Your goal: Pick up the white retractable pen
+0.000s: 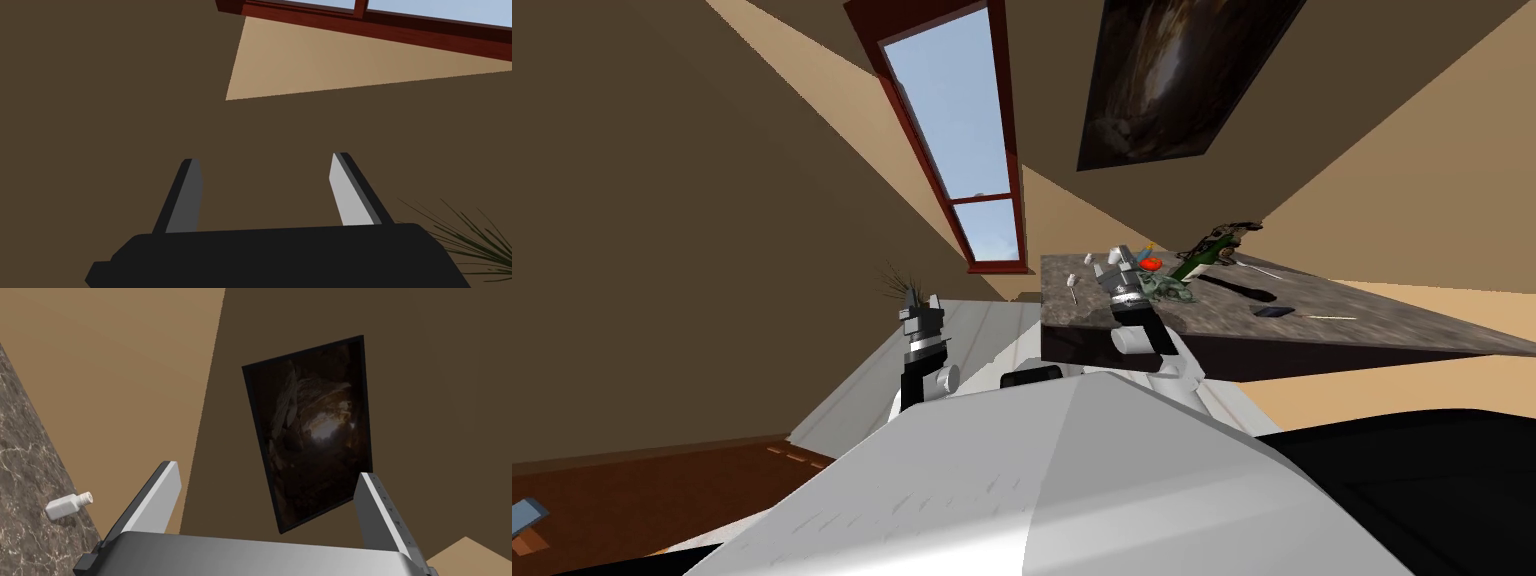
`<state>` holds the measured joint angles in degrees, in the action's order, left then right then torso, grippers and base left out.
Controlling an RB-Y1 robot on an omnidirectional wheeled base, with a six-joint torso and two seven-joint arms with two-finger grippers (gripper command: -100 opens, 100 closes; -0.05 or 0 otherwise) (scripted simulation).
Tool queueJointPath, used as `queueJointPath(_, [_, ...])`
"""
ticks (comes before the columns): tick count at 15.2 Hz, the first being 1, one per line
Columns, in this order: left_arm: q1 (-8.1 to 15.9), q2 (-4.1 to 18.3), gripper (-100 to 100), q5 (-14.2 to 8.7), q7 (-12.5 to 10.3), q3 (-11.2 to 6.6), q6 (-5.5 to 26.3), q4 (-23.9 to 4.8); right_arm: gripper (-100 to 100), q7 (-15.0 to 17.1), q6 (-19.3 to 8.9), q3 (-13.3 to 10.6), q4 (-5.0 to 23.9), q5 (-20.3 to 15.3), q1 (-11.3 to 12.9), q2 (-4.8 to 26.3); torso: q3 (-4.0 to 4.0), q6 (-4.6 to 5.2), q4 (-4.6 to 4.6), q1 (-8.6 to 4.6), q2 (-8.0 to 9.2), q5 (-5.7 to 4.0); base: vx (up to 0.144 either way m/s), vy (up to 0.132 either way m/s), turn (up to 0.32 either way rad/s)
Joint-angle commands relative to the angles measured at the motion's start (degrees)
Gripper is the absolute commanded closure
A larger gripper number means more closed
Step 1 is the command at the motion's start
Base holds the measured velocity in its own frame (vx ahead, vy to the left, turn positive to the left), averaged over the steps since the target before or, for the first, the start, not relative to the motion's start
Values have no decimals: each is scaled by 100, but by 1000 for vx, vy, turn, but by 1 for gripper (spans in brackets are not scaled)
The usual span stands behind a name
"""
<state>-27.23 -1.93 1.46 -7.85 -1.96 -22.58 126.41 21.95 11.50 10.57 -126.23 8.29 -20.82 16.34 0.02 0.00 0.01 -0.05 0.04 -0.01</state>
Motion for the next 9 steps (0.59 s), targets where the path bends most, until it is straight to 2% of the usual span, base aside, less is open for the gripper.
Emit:
queueJointPath(1, [0,0,0,0,0,0,0,0,-100,286,-286,134,127,46,113,138,0,0,0,0,0,0,-11,-6,22])
queueJointPath(3, [0,0,0,0,0,0,0,0,-100,303,-474,134,127,46,113,138,0,0,0,0,0,0,-11,-5,20])
queueJointPath(4, [0,0,0,0,0,0,0,0,-100,534,-620,252,243,91,212,253,0,0,0,1,0,0,-12,-3,22])
queueJointPath(6, [0,0,0,0,0,0,0,0,-100,568,-844,252,243,91,212,253,0,0,0,1,0,0,-10,-2,25])
queueJointPath(7, [0,0,0,0,0,0,0,0,-100,568,-844,252,243,91,212,253,-1,0,0,2,-1,0,0,0,0])
queueJointPath(8, [0,0,0,0,0,0,0,0,-100,838,-1049,371,369,141,314,365,-1,1,0,2,-2,1,-5,2,29])
queueJointPath(9, [0,0,0,0,0,0,0,0,-100,839,-1157,371,369,141,314,365,-1,-1,0,3,-2,1,-7,1,38])
